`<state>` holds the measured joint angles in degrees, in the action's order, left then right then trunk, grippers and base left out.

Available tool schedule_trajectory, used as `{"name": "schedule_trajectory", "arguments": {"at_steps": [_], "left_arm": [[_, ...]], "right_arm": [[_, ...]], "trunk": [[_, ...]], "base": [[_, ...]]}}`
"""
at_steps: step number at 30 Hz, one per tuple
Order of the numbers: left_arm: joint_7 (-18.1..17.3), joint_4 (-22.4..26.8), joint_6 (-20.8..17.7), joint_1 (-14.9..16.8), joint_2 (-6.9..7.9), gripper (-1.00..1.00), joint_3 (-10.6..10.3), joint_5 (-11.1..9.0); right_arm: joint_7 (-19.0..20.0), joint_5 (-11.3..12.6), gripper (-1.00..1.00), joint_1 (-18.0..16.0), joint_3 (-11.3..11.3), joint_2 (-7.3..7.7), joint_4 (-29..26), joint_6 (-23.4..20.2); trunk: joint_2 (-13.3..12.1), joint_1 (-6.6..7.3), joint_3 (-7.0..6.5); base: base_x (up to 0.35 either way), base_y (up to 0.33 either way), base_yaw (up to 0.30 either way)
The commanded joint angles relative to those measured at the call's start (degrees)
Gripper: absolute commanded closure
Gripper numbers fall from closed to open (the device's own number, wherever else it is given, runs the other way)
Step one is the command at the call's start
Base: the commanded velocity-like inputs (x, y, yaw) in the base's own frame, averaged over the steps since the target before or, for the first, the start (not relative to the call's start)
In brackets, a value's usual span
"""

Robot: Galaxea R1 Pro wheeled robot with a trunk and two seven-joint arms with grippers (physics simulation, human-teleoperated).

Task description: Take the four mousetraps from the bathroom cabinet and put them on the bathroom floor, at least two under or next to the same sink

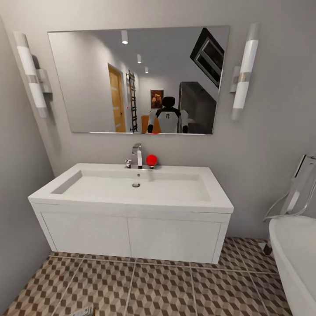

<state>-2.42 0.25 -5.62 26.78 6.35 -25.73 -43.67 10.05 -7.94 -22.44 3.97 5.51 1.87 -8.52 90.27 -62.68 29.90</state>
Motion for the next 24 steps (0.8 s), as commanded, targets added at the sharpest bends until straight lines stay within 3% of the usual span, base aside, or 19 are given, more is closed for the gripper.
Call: {"name": "schedule_trajectory", "arguments": {"at_steps": [1, 10, 24], "left_arm": [[-0.2, 0.0, -0.2, 0.0, 0.01, 1.00, -0.4, -0.5], [-0.2, 0.3, -0.1, 0.0, -0.33, 1.00, -0.4, -0.3], [-0.2, 0.4, -0.5, 0.0, -3.03, 1.00, -0.4, -0.3]], "right_arm": [[0.2, -0.6, 1.00, -0.1, 0.4, 0.02, 0.1, -0.1], [0.2, -0.6, 1.00, -0.1, 0.4, 0.02, 0.1, -0.1], [0.1, -0.6, 1.00, -0.1, 0.4, 0.03, 0.1, 0.0]], "trunk": [[0.0, 0.00, 0.06], [0.0, 0.00, 0.06], [0.0, 0.00, 0.06]], "base": [[0.012, 0.000, 0.000], [0.003, 0.000, 0.000], [0.000, 0.000, 0.000]]}}
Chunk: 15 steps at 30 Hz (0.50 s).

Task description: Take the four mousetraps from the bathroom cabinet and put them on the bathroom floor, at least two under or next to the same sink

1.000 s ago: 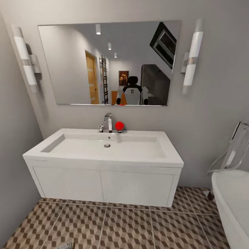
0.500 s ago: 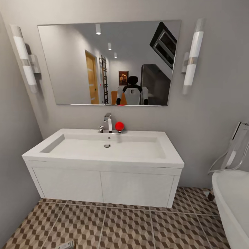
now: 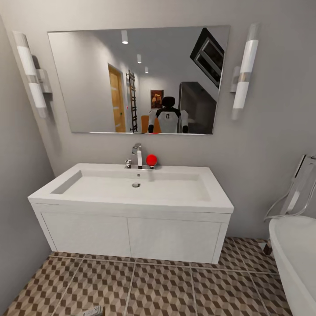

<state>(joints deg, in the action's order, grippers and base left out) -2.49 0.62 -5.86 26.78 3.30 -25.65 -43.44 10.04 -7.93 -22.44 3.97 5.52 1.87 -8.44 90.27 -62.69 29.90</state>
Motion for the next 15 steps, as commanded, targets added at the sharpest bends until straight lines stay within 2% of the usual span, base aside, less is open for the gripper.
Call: {"name": "schedule_trajectory", "arguments": {"at_steps": [1, 7, 15], "left_arm": [[-0.1, 0.1, -0.3, 0.0, -0.12, 1.00, -0.5, -0.5], [-0.1, 0.1, -0.3, 0.0, -1.23, 1.00, -0.5, -0.5], [-0.1, 0.0, -0.4, 0.0, -1.69, 1.00, -0.5, -0.5]], "right_arm": [[0.2, -0.6, 1.00, -0.1, 0.4, 0.02, 0.1, -0.1], [0.2, -0.6, 1.00, -0.1, 0.4, 0.06, 0.1, -0.1], [0.2, -0.6, 1.00, -0.1, 0.4, 0.10, 0.0, -0.1]], "trunk": [[0.0, 0.00, 0.06], [0.0, 0.00, 0.06], [3.2, -1.75, 1.49]], "base": [[0.000, 0.000, 0.000], [0.000, 0.000, 0.000], [0.000, 0.000, 0.000]]}}
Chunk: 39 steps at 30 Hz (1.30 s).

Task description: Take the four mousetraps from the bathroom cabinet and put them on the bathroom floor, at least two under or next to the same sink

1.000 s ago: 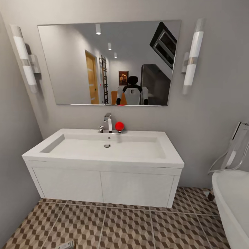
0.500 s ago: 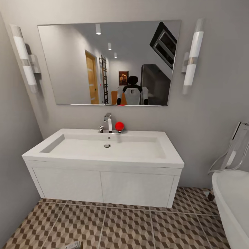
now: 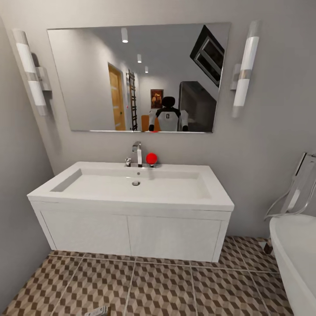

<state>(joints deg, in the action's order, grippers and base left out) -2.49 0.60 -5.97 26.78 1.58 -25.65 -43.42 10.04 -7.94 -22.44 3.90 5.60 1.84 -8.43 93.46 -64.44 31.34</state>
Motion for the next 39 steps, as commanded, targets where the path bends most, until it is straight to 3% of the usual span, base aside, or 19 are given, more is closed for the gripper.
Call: {"name": "schedule_trajectory", "arguments": {"at_steps": [1, 17, 32, 35, 39], "left_arm": [[-0.1, 0.1, -0.3, 0.0, 0.00, 1.00, -0.5, -0.6], [0.6, 0.0, -0.2, 0.0, 0.12, 1.00, -0.6, -0.5], [5.2, 0.1, 0.4, 0.0, -0.32, 1.00, -0.6, -0.4], [5.4, 0.2, 0.1, 0.0, -0.34, 1.00, -0.5, -0.4], [5.5, 0.8, -0.4, 0.0, -0.98, 1.00, -0.7, -0.5]], "right_arm": [[0.2, -0.6, 1.00, -0.1, 0.4, 0.02, 0.1, -0.1], [0.0, -0.7, 1.00, -0.1, 0.3, -0.06, 0.0, -0.1], [-3.4, -1.0, 1.00, -0.1, 0.3, -0.05, -1.1, -0.3], [-5.3, -1.0, 1.00, -0.1, 0.4, -0.06, -3.7, -0.9], [-7.5, -0.7, 1.00, -0.1, 0.5, -0.06, -11.1, -3.5]], "trunk": [[0.4, -0.22, 0.24], [6.9, -3.74, 3.11], [12.9, -7.03, 5.81], [14.1, -7.69, 6.34], [15.7, -8.57, 7.06]], "base": [[0.000, 0.000, 0.000], [0.000, 0.000, 0.000], [0.000, 0.000, 0.000], [0.000, 0.000, 0.000], [0.000, 0.000, 0.000]]}}
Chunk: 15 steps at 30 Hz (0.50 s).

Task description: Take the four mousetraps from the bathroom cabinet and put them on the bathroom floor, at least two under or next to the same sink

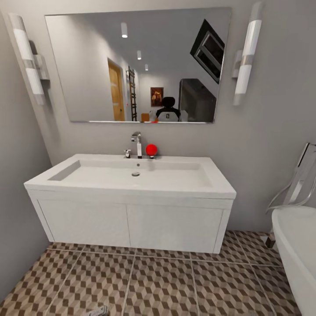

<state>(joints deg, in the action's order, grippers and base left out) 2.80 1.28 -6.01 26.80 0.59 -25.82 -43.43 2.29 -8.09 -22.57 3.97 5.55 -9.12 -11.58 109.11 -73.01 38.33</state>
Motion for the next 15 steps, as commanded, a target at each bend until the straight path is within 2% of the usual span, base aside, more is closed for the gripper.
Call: {"name": "schedule_trajectory", "arguments": {"at_steps": [1, 4, 7, 11, 15], "left_arm": [[0.3, 0.6, -0.8, 0.0, -0.62, 1.00, -0.6, -0.4], [1.0, 2.0, -2.7, 0.1, -1.55, 1.00, -0.7, -0.3], [4.2, 6.0, -5.4, 0.1, -1.97, 1.00, -0.8, -0.2], [9.1, 11.3, -8.0, 0.1, -2.12, 1.00, -0.7, -0.2], [13.8, 18.1, -12.6, 0.1, -2.39, 1.00, -0.7, 0.1]], "right_arm": [[-0.1, -0.6, 1.00, 0.0, 0.5, -0.01, -2.3, -2.0], [-0.5, -0.8, 1.00, 0.0, 0.5, -0.06, -5.7, -6.3], [-0.8, -0.8, 1.00, 0.0, 0.6, -0.04, -10.0, -11.0], [-1.1, -0.8, 1.00, 0.0, 0.6, -0.08, -13.4, -13.0], [-1.4, -0.8, 1.00, 0.0, 0.6, -0.41, -15.1, -13.6]], "trunk": [[0.4, -0.22, 0.24], [1.6, -0.88, 0.78], [2.8, -1.54, 1.32], [4.5, -2.41, 2.04], [6.1, -3.29, 2.76]], "base": [[0.000, 0.000, 0.000], [0.000, 0.000, 0.000], [0.000, 0.000, 0.000], [0.000, 0.000, 0.000], [0.000, 0.000, 0.000]]}}
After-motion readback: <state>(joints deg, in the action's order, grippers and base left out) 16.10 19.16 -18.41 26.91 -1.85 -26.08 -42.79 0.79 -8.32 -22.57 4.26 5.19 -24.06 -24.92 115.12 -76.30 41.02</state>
